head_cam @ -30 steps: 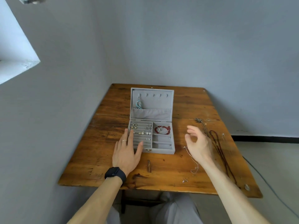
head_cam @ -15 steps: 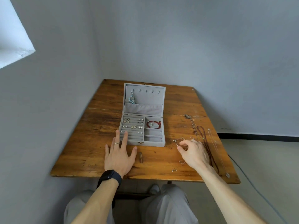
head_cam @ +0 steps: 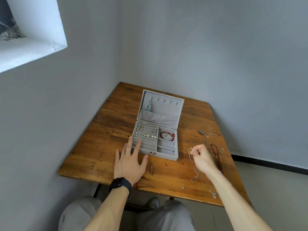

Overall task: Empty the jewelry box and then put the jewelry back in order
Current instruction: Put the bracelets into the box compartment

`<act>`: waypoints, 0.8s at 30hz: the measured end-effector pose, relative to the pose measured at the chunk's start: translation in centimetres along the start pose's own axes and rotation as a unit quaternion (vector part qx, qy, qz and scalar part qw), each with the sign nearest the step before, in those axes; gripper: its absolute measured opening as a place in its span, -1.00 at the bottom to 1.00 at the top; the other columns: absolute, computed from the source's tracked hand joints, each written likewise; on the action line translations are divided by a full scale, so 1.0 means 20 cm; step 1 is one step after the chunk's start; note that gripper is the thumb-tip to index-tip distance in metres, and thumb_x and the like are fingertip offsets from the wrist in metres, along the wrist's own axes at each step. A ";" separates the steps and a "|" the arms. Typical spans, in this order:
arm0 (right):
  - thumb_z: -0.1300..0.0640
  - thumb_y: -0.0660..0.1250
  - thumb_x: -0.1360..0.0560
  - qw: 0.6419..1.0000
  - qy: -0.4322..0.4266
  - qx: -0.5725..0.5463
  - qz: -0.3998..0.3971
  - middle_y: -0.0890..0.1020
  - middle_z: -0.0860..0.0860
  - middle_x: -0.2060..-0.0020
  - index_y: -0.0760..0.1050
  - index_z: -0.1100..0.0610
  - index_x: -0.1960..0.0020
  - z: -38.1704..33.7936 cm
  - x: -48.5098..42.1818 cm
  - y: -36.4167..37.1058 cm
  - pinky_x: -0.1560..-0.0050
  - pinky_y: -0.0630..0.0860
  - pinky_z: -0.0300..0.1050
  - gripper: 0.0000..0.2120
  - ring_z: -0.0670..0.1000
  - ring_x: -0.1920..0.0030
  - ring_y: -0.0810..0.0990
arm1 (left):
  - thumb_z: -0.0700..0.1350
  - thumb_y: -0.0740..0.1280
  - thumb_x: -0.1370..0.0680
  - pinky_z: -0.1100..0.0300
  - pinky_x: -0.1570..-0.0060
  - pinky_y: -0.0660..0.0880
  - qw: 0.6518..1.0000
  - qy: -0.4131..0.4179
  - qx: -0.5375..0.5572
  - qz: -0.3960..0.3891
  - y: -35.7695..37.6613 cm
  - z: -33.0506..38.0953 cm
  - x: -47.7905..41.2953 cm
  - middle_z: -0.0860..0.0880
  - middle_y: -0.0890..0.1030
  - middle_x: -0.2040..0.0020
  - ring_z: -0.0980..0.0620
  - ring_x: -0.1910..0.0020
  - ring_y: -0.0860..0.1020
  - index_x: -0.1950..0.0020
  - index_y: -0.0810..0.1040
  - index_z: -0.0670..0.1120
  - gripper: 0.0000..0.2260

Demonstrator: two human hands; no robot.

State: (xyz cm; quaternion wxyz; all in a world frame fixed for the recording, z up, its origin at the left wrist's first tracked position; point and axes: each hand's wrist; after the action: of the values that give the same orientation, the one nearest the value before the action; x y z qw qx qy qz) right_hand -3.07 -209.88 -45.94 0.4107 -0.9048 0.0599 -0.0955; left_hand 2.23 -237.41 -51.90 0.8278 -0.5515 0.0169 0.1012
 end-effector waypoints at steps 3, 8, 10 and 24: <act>0.08 0.32 -0.62 0.996 -0.033 -0.067 0.037 0.65 -0.09 -0.02 0.48 -0.05 -0.14 -0.01 -0.01 -0.06 -0.08 0.48 -0.08 -0.89 -0.02 -0.06 0.60 | 0.31 0.03 -0.60 -0.15 -0.56 -0.02 1.000 -0.002 -0.001 0.001 0.01 0.00 0.00 -0.01 -0.15 -0.65 -0.07 -0.59 0.13 -0.63 -0.01 0.17 -0.38; 0.13 0.36 -0.59 0.990 -0.133 0.013 0.051 0.67 -0.26 0.10 0.63 -0.12 -0.03 -0.07 -0.02 -0.11 0.09 0.41 -0.41 -0.85 -0.29 0.04 0.59 | 0.31 0.02 -0.60 -0.16 -0.56 0.00 1.000 0.003 -0.001 0.001 0.01 -0.01 0.00 -0.01 -0.14 -0.65 -0.06 -0.59 0.12 -0.63 0.00 0.17 -0.38; 0.14 0.34 -0.60 0.986 -0.153 0.023 0.061 0.67 -0.28 0.11 0.64 -0.13 0.00 -0.12 -0.03 -0.10 0.11 0.40 -0.43 -0.83 -0.30 0.05 0.58 | 0.32 0.01 -0.60 -0.16 -0.56 0.00 1.000 0.003 0.000 0.002 0.01 -0.01 0.00 -0.01 -0.15 -0.65 -0.06 -0.59 0.11 -0.63 0.00 0.17 -0.38; 0.15 0.33 -0.61 0.980 -0.199 0.026 0.002 0.66 -0.26 0.11 0.62 -0.11 -0.02 -0.35 -0.09 0.15 0.12 0.41 -0.43 -0.82 -0.25 0.02 0.61 | 0.33 -0.07 -0.59 -0.17 -0.55 -0.06 1.000 -0.005 0.006 -0.015 0.02 -0.01 0.00 0.00 -0.21 -0.64 -0.08 -0.61 0.03 -0.63 -0.04 0.16 -0.37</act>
State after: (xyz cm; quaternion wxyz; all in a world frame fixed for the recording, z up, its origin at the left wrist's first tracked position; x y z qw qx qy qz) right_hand -6.55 -216.73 -43.92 0.4381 -0.8946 -0.0240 0.0852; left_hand 2.09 -237.46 -52.33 0.8325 -0.5464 0.0050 0.0910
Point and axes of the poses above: each hand's wrist, its own x-axis away from the middle knuckle, its own y-axis out of the palm, z = x × y
